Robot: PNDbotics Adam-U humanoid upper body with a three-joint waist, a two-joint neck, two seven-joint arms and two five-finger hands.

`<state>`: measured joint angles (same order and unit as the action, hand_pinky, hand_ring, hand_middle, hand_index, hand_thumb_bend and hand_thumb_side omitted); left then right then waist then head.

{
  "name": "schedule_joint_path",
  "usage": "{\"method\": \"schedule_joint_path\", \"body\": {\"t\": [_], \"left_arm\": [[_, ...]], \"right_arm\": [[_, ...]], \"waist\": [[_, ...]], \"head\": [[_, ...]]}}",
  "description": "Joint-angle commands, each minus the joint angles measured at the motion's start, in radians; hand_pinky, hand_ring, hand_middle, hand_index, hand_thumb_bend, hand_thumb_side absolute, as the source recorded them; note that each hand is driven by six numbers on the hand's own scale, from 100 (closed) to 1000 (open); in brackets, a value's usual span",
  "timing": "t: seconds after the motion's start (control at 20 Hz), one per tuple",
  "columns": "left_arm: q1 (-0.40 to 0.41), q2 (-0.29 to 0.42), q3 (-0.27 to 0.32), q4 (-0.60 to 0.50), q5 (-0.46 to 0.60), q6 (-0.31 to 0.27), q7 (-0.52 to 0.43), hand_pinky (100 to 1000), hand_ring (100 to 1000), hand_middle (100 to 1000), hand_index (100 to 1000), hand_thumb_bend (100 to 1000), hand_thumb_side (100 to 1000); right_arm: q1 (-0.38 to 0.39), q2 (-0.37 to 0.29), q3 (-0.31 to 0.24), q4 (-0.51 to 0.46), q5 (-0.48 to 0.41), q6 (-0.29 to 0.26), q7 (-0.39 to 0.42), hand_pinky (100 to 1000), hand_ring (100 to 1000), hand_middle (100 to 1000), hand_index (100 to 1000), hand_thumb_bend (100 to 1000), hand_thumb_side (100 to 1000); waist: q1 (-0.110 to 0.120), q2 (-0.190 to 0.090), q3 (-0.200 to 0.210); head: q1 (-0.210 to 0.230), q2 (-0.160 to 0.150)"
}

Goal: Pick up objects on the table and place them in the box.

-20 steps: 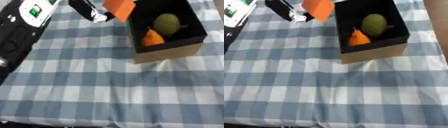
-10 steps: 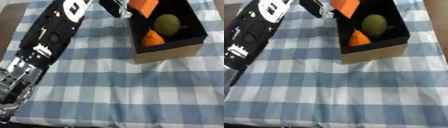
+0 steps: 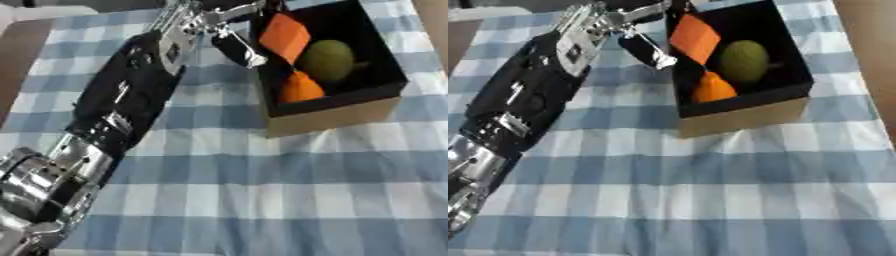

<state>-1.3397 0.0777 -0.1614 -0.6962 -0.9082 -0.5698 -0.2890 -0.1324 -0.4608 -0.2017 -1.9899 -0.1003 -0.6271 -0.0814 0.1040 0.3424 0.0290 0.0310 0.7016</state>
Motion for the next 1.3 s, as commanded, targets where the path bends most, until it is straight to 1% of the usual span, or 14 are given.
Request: {"method": "schedule_joint_path", "body": {"t": [0.05, 0.1, 0.2, 0.4, 0.5, 0.6, 0.8, 0.85, 0.9, 0.95, 1.0, 1.2, 1.25, 1.3], "left_arm": [[-0.018, 0.002, 0.012, -0.011, -0.024, -0.033, 0.04, 791, 825, 812, 933, 241, 549], [-0.018, 0.001, 0.013, -0.015, -0.027, -0.043, 0.052, 801, 837, 825, 941, 273, 595], [-0.015, -0.002, 0.017, -0.023, -0.023, -0.055, 0.075, 805, 845, 831, 943, 286, 629], [-0.014, -0.007, 0.022, -0.045, 0.004, -0.057, 0.101, 797, 845, 833, 943, 272, 628], [-0.015, -0.009, 0.02, -0.055, 0.015, -0.056, 0.104, 800, 852, 842, 947, 293, 620], [-0.016, -0.009, 0.018, -0.061, 0.018, -0.053, 0.104, 801, 854, 843, 946, 298, 604], [-0.017, -0.009, 0.016, -0.063, 0.011, -0.046, 0.103, 809, 864, 847, 941, 370, 553], [-0.017, -0.009, 0.015, -0.063, 0.008, -0.045, 0.101, 822, 879, 858, 947, 387, 465], [-0.017, -0.01, 0.014, -0.062, 0.005, -0.044, 0.098, 827, 884, 861, 950, 381, 420], [-0.017, -0.011, 0.013, -0.06, -0.001, -0.043, 0.09, 847, 904, 868, 942, 323, 100], [-0.017, -0.014, 0.012, -0.06, -0.007, -0.043, 0.082, 846, 909, 866, 922, 350, 100], [-0.013, -0.019, 0.022, -0.065, 0.03, -0.032, 0.082, 816, 885, 842, 919, 209, 100], [-0.012, -0.017, 0.025, -0.073, 0.052, -0.026, 0.083, 810, 878, 837, 916, 135, 158], [-0.01, -0.015, 0.028, -0.087, 0.082, -0.018, 0.085, 806, 874, 835, 914, 100, 165]], "right_arm": [[-0.008, -0.014, -0.003, -0.01, -0.006, 0.001, 0.005, 942, 1000, 397, 912, 100, 470], [-0.008, -0.014, -0.002, -0.01, -0.006, 0.002, 0.005, 942, 1000, 397, 912, 100, 470], [-0.008, -0.013, -0.002, -0.01, -0.006, 0.004, 0.006, 942, 1000, 396, 912, 100, 470], [-0.006, -0.012, -0.003, -0.01, -0.005, 0.005, 0.007, 942, 1000, 396, 912, 100, 470], [-0.006, -0.013, -0.003, -0.01, -0.006, 0.005, 0.006, 942, 1000, 397, 912, 100, 470], [-0.006, -0.015, -0.003, -0.01, -0.007, 0.005, 0.005, 942, 1000, 398, 912, 100, 470], [-0.005, -0.015, -0.003, -0.01, -0.007, 0.006, 0.004, 942, 1000, 397, 912, 100, 470], [-0.005, -0.015, -0.003, -0.01, -0.007, 0.006, 0.004, 942, 1000, 397, 912, 100, 470], [-0.005, -0.015, -0.003, -0.01, -0.006, 0.006, 0.005, 942, 1000, 397, 912, 100, 470], [-0.005, -0.015, -0.003, -0.01, -0.006, 0.007, 0.005, 942, 1000, 397, 912, 100, 470], [-0.005, -0.014, -0.003, -0.01, -0.006, 0.007, 0.005, 942, 1000, 397, 912, 100, 470], [-0.003, -0.011, -0.003, -0.01, -0.003, 0.009, 0.007, 942, 1000, 394, 913, 100, 470], [-0.002, -0.011, -0.004, -0.01, -0.002, 0.008, 0.006, 942, 1000, 394, 913, 100, 470], [-0.001, -0.011, -0.004, -0.01, -0.001, 0.008, 0.006, 942, 1000, 394, 913, 100, 470]], "waist": [[-0.002, -0.006, 0.0], [-0.002, -0.006, 0.0], [-0.003, -0.006, 0.001], [-0.003, -0.007, 0.001], [-0.002, -0.008, 0.001], [-0.001, -0.009, 0.001], [0.0, -0.01, 0.0], [0.0, -0.01, 0.0], [0.001, -0.01, 0.0], [0.001, -0.01, -0.001], [0.001, -0.01, -0.001], [0.001, -0.01, -0.001], [0.001, -0.01, -0.001], [0.002, -0.009, -0.001]], "head": [[-0.002, -0.014], [-0.002, -0.014], [-0.002, -0.015], [-0.003, -0.015], [-0.003, -0.015], [-0.002, -0.015], [-0.003, -0.013], [-0.003, -0.013], [-0.003, -0.012], [-0.002, -0.012], [-0.002, -0.012], [-0.002, -0.008], [-0.003, -0.007], [-0.003, -0.005]]}}
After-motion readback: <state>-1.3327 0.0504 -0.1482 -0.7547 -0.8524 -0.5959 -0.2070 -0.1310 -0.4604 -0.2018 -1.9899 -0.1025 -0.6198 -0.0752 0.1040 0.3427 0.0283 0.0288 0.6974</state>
